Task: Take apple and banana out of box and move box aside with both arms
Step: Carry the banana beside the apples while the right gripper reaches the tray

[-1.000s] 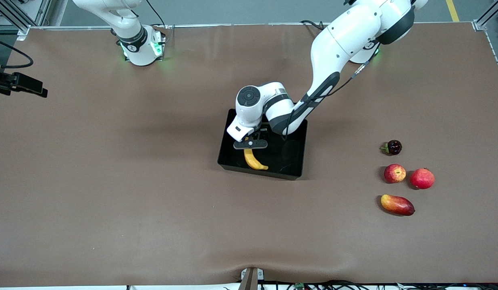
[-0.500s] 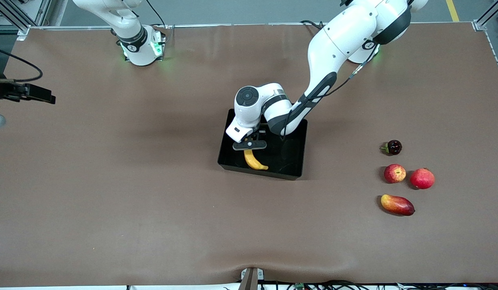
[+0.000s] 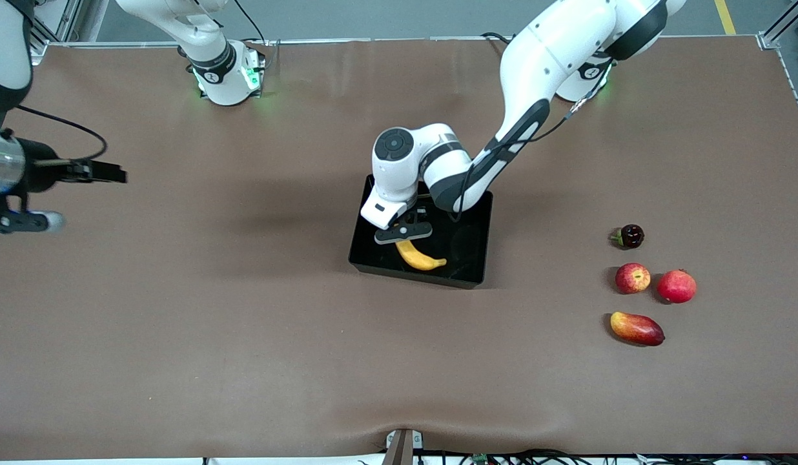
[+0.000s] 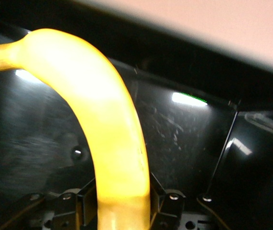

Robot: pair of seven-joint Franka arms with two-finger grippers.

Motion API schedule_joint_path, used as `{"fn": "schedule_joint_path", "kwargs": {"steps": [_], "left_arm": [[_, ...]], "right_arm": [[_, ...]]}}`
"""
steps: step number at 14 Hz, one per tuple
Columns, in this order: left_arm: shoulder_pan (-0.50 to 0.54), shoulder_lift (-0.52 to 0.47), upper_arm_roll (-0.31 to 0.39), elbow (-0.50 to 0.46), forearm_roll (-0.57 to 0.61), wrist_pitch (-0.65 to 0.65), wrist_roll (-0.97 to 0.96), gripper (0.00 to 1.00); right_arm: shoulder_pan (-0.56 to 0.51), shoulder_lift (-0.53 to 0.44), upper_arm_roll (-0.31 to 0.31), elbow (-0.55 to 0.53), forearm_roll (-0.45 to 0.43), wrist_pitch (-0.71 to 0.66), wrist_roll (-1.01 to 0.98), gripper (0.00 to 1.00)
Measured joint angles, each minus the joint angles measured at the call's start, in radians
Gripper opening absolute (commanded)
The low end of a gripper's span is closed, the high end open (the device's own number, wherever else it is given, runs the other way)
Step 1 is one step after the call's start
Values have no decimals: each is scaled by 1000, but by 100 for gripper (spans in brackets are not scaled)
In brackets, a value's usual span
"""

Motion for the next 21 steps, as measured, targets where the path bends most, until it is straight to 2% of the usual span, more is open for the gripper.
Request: {"fn": "schedule_joint_path", "kwargs": {"steps": [3,6,9,13,17,20,21], "left_arm": [[2,-97,-9,27,-37,-107,-3,0],[43,-210,-9,32,-76,-198,28,0],[159,-307,-8,31,-159,-280,220,0],[336,-358,-7,9,-206,-377,490,0],[481,-368,-9,-104,-208,-362,817,0],[572,-372,-8,-230,-208,-260,1036,0],[604,-374,-8,-280,-208,-202,1084,0]], "right_arm": [[32,17,2,-53,76,82,7,100],[156,37,7,-96,94,194,194,100],[305,53,11,-139,94,314,359,100],[409,116,11,-166,94,438,493,100],[512,214,11,-192,94,626,546,100],[568,274,10,-261,94,809,551,100],[585,292,9,-278,93,843,561,96]]}}
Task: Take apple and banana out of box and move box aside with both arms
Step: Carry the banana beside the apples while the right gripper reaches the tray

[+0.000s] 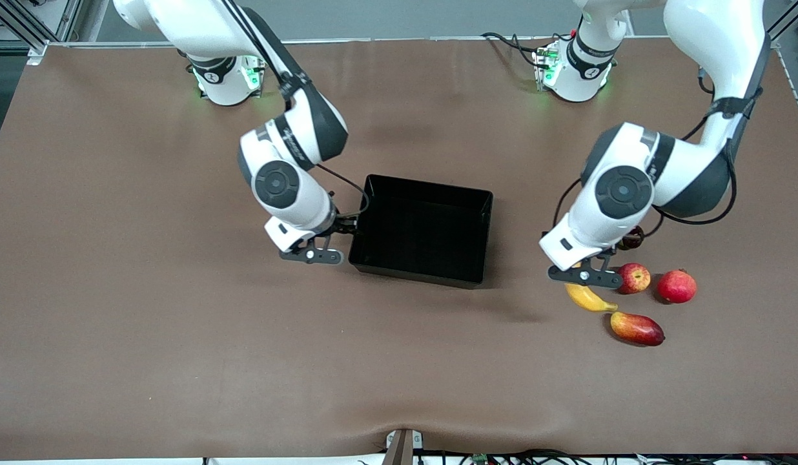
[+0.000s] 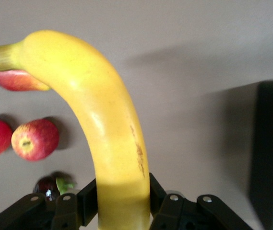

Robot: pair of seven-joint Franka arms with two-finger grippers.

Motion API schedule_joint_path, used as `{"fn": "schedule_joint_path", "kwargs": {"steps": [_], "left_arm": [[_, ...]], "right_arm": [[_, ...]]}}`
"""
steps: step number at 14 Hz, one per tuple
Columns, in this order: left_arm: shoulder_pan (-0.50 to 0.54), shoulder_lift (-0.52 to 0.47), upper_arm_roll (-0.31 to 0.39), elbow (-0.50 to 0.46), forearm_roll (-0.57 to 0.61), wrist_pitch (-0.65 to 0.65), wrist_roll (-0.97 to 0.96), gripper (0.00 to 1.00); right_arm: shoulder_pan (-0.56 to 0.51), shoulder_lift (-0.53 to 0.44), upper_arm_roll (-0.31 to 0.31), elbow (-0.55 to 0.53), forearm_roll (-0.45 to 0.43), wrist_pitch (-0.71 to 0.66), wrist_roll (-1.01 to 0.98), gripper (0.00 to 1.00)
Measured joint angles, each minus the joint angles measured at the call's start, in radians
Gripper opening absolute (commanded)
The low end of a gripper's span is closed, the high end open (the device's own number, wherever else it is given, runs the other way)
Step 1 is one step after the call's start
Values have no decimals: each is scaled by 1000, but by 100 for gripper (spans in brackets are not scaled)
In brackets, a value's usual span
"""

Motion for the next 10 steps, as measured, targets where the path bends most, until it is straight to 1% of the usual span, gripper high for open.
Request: {"fn": "schedule_joint_path", "kwargs": {"steps": [1,3,5,7,10], "left_arm": [[32,-3,0,-59,0,78,37,0],[81,-8,0,-176,20,226,64,0],[117,-8,1,-254,58,305,65,0],[131,-4,1,-291,96,348,67,0],[150,29,1,-313,144,439,69,0]], "right_arm": [[19,19,-1,-9,-5,20,25,71],[47,46,-2,-14,-29,33,60,38],[61,60,-2,-15,-43,34,83,0],[64,62,-4,-14,-43,35,88,0],[64,62,-7,-11,-43,38,89,0]]}}
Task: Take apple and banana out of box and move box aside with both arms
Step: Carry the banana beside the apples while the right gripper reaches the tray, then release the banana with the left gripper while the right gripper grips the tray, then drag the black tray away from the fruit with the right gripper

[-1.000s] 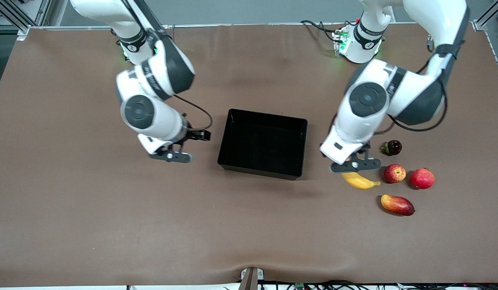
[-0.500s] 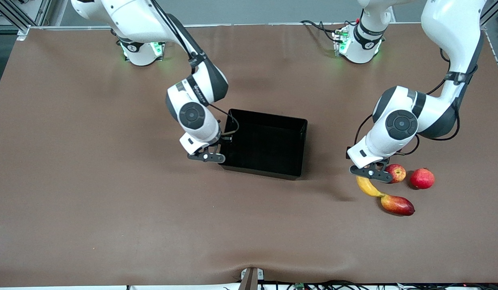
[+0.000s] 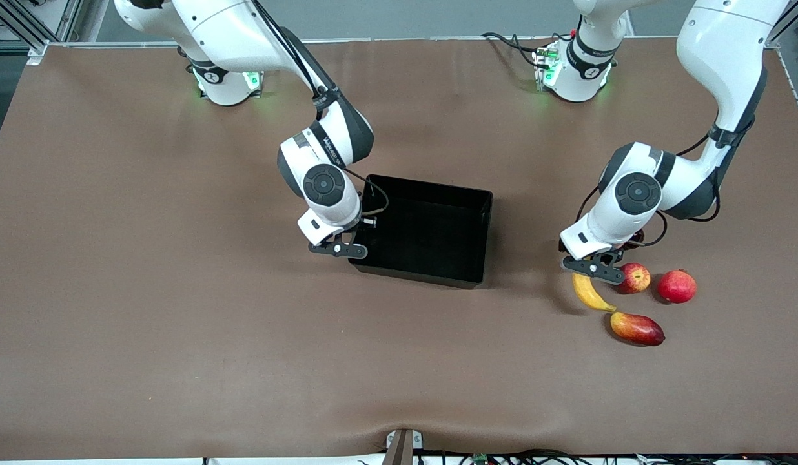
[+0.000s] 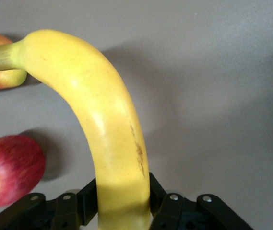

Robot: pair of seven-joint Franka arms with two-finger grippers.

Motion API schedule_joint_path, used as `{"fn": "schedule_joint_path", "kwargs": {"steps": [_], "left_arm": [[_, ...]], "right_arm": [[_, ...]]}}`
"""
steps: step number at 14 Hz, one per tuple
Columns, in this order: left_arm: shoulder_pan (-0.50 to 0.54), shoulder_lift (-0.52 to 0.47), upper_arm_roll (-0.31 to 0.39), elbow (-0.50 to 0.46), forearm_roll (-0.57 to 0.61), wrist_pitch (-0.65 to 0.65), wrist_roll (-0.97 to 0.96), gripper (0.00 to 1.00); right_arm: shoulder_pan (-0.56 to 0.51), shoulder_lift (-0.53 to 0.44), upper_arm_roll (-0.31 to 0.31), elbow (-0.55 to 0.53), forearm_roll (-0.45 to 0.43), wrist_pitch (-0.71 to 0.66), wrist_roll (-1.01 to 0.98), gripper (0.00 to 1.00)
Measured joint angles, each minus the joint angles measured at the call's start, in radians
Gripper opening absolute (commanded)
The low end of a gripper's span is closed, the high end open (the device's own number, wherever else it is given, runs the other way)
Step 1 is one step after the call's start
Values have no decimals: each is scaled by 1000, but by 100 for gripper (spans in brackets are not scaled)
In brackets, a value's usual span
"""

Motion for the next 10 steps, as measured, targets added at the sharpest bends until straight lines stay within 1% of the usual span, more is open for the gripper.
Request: {"fn": "schedule_joint_path", "kwargs": {"steps": [4,6,7,8,9,10], "left_arm": [[56,95,1,-6,6,153,65,0],[66,133,1,-6,7,193,71,0],[65,146,1,-6,7,206,71,4],[65,156,0,-6,7,216,70,61],[67,159,0,-6,7,220,69,100],[69,158,0,-4,7,223,68,100]], "right_arm": [[0,-1,-3,6,0,7,10,0],[-6,-6,-8,22,1,-13,10,0],[-19,-14,-14,38,1,-54,10,0],[-48,-32,-18,58,1,-117,6,0],[-88,-57,-21,75,0,-185,-13,0],[-129,-87,-23,84,0,-240,-38,0]]}}
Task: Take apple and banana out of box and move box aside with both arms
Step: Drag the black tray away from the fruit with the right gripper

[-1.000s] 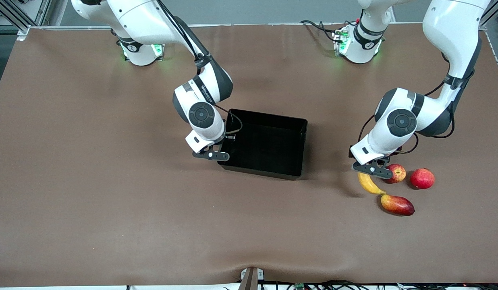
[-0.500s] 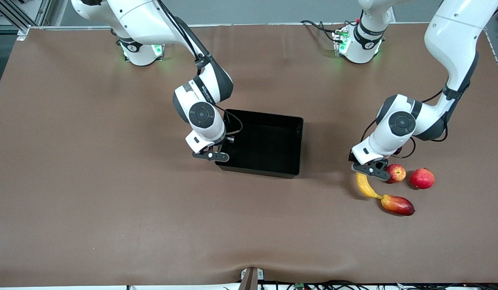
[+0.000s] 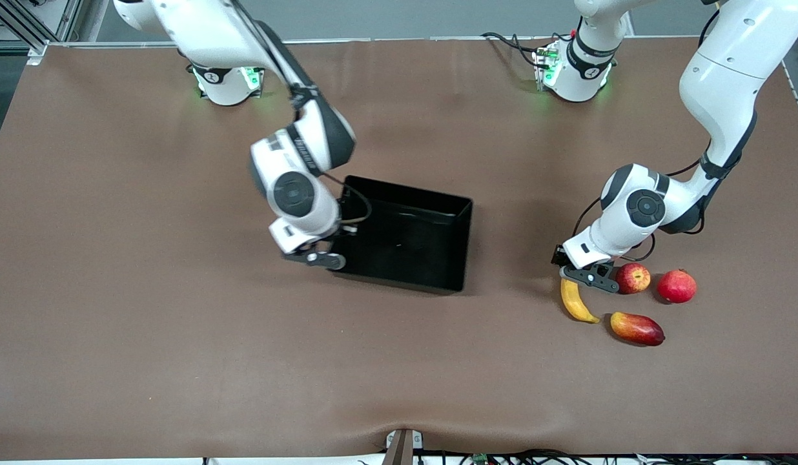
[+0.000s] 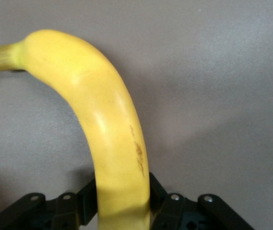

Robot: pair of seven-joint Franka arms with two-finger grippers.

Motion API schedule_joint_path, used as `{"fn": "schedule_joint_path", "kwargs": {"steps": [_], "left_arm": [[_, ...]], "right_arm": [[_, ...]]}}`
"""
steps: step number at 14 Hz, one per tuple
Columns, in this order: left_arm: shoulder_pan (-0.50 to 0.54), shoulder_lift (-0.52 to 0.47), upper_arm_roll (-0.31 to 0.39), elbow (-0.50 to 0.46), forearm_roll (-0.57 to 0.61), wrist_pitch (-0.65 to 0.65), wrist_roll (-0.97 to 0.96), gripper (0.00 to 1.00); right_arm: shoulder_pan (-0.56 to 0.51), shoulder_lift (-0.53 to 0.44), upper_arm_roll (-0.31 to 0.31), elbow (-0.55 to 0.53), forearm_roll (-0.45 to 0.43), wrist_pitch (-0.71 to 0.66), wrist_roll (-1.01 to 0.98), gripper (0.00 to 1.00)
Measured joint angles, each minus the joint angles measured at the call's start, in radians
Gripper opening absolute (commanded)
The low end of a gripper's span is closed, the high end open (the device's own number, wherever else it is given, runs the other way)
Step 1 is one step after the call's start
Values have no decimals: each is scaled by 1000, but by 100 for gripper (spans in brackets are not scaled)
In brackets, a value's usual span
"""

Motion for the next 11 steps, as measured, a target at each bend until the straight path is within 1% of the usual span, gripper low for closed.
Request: {"fn": "schedule_joint_path", "kwargs": {"steps": [3,5,6,7,8,10,11], "left_arm": [[3,-18,-2,25,0,4,-1,100],[13,-76,-16,43,-10,-31,-20,100],[21,-124,-30,59,-40,-87,-33,100],[24,-182,-43,90,-86,-178,-40,100],[24,-235,-57,138,-129,-300,-41,100],[22,-312,-81,282,-171,-572,-47,100],[19,-331,-87,364,-176,-694,-50,100]], "right_arm": [[-121,-81,-5,1,-1,-110,-63,0],[-193,-103,-7,-8,-2,-150,-128,0],[-231,-105,-8,-13,-3,-162,-172,0],[-272,-104,-9,-19,-3,-169,-222,0],[-316,-104,-10,-27,-4,-172,-277,0],[-414,-102,-12,-46,-10,-172,-412,0],[-468,-101,-13,-52,-16,-171,-490,0]]}}
